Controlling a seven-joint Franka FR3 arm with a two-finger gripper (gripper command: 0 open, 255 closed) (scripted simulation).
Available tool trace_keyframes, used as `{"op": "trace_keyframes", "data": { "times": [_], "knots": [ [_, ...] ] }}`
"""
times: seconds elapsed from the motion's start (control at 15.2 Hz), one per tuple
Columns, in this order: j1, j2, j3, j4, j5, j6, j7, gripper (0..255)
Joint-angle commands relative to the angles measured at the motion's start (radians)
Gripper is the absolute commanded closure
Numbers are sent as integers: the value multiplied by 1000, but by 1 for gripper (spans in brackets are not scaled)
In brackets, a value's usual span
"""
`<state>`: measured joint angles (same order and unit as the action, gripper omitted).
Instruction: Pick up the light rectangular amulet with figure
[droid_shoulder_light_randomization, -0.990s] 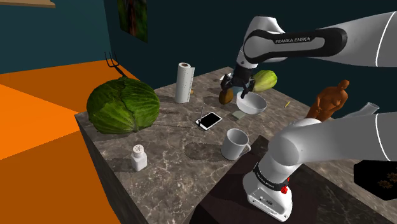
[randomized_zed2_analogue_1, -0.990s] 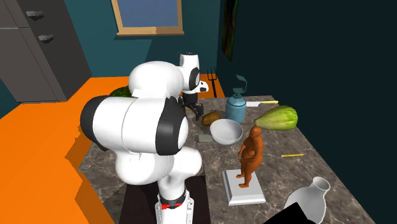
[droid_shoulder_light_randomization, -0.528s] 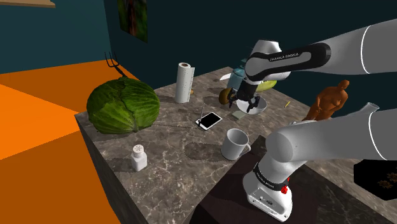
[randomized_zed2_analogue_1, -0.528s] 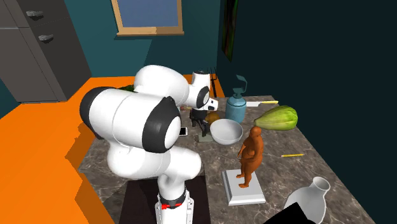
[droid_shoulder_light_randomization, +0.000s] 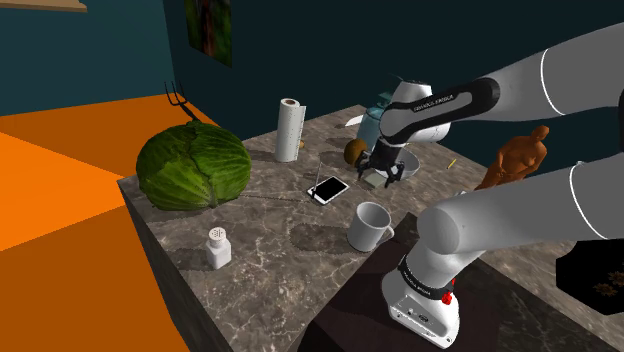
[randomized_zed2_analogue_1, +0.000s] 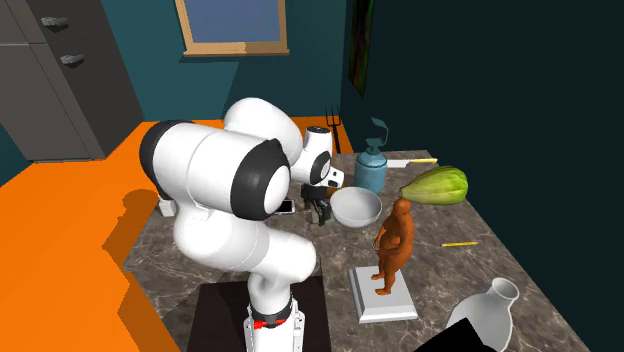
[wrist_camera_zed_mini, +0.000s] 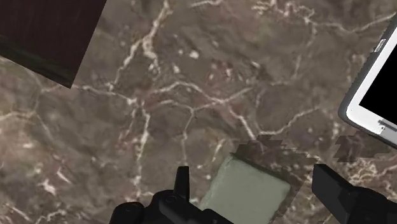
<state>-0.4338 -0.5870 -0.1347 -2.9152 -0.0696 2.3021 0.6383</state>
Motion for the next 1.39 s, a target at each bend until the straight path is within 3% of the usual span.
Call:
{"op": "trace_keyframes", "data": {
  "times": [0.0, 0.07, 0.13, 0.73, 1.32],
  "knots": [
    [1, 18, -2, -7, 0, 27, 0, 0],
    [1, 19, -2, -7, 0, 27, 0, 0],
    [1, 20, -2, -7, 0, 28, 0, 255],
    [1, 19, -2, -7, 0, 27, 0, 255],
    [0, -86, 10, 61, 5, -145, 4, 255]
  ]
}}
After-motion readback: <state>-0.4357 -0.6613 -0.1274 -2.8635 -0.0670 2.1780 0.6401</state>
